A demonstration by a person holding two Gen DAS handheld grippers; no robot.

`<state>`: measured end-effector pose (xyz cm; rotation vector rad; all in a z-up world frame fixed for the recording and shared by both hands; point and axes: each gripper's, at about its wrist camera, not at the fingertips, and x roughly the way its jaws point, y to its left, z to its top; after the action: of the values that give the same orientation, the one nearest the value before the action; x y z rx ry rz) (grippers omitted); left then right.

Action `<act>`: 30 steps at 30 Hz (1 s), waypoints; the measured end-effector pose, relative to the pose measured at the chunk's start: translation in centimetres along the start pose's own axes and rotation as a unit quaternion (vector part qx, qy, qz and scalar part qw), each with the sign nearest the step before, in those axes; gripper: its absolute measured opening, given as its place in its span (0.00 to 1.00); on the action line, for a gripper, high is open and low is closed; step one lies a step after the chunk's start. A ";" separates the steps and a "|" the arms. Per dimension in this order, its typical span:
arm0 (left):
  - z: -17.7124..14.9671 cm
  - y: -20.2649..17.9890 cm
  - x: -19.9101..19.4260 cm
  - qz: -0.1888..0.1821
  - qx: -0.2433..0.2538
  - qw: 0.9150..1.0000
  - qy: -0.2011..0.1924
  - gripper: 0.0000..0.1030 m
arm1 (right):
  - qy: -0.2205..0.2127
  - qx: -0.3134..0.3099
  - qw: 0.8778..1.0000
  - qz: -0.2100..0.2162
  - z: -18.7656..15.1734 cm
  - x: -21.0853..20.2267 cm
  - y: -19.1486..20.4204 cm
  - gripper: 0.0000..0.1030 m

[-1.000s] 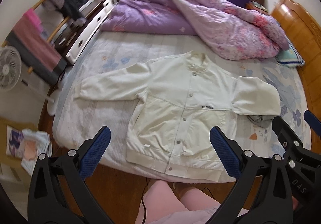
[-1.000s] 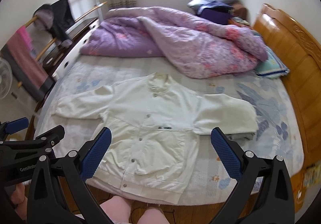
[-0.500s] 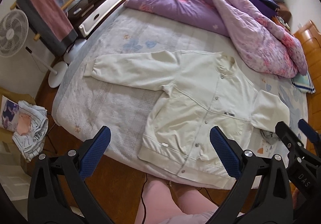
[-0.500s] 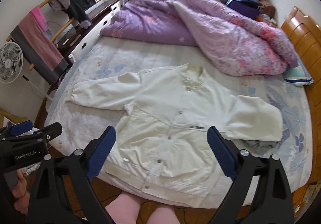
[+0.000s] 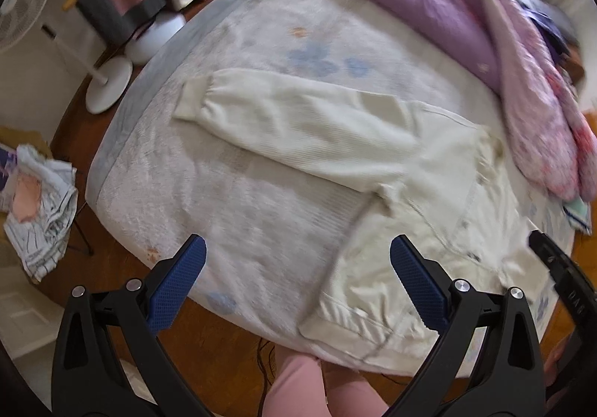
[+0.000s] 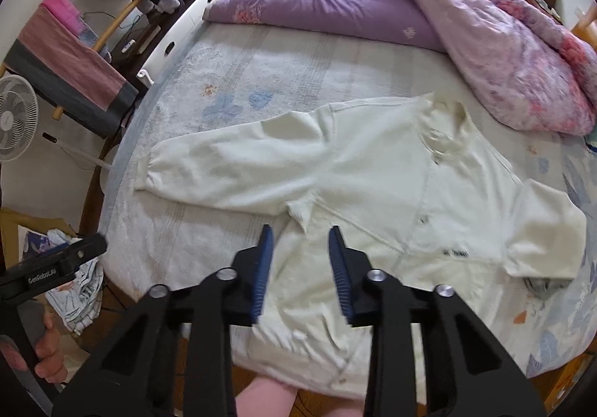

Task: Fold large clothes
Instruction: 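Move both tools toward the outstretched jacket sleeve and its cuff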

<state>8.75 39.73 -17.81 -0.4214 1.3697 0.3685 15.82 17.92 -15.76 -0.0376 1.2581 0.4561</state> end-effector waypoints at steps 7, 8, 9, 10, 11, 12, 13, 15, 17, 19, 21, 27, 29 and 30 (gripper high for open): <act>4.2 8.2 7.7 -0.022 -0.106 0.993 0.045 0.96 | 0.031 0.011 0.999 0.018 5.1 10.1 0.5 0.12; 4.6 9.1 8.7 -0.025 -0.116 0.992 0.050 0.96 | 0.035 0.017 0.999 0.020 5.6 11.2 0.3 0.09; 5.2 10.4 10.0 -0.031 -0.129 0.990 0.056 0.96 | 0.042 0.025 0.999 0.022 6.0 12.7 -0.1 0.08; 5.7 11.0 10.9 -0.033 -0.135 0.988 0.062 0.96 | 0.052 0.033 0.998 0.023 6.5 14.5 -0.5 0.07; 6.3 12.0 12.3 -0.039 -0.145 0.986 0.073 0.96 | 0.058 0.036 0.997 0.021 6.9 15.7 -0.6 0.07; 6.6 12.5 13.1 -0.044 -0.151 0.984 0.081 0.96 | 0.064 0.039 0.997 0.013 7.1 17.0 -0.8 0.07; 7.1 13.5 14.4 -0.055 -0.163 0.981 0.092 0.96 | 0.075 0.042 0.996 0.002 7.3 18.7 -1.1 0.07; 7.6 15.1 16.2 -0.078 -0.193 0.973 0.099 0.96 | 0.090 0.049 0.995 -0.010 7.5 20.8 -1.6 0.07; 8.0 16.3 17.7 -0.087 -0.219 0.966 0.106 0.96 | 0.107 0.064 0.992 -0.011 7.4 23.1 -2.3 0.07; 8.4 17.5 19.1 -0.101 -0.242 0.959 0.108 0.96 | 0.120 0.077 0.990 -0.003 7.3 25.0 -2.7 0.07; 8.9 18.7 20.5 -0.106 -0.265 0.953 0.105 0.96 | 0.131 0.079 0.988 -0.009 7.1 27.0 -3.1 0.07; 10.4 21.6 24.0 -0.145 -0.331 0.928 0.096 0.96 | 0.159 0.081 0.984 -0.008 6.8 32.2 -3.6 0.07; 11.2 22.2 25.3 -0.151 -0.342 0.922 0.100 0.96 | 0.165 0.084 0.983 -0.008 6.6 33.5 -3.8 0.07; 11.5 22.3 25.9 -0.153 -0.346 0.920 0.099 0.96 | 0.164 0.085 0.983 -0.007 6.6 33.8 -3.9 0.07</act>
<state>12.03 65.03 -43.35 -1.2739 1.3109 0.5571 30.98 26.73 -45.60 0.0235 1.6172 0.3372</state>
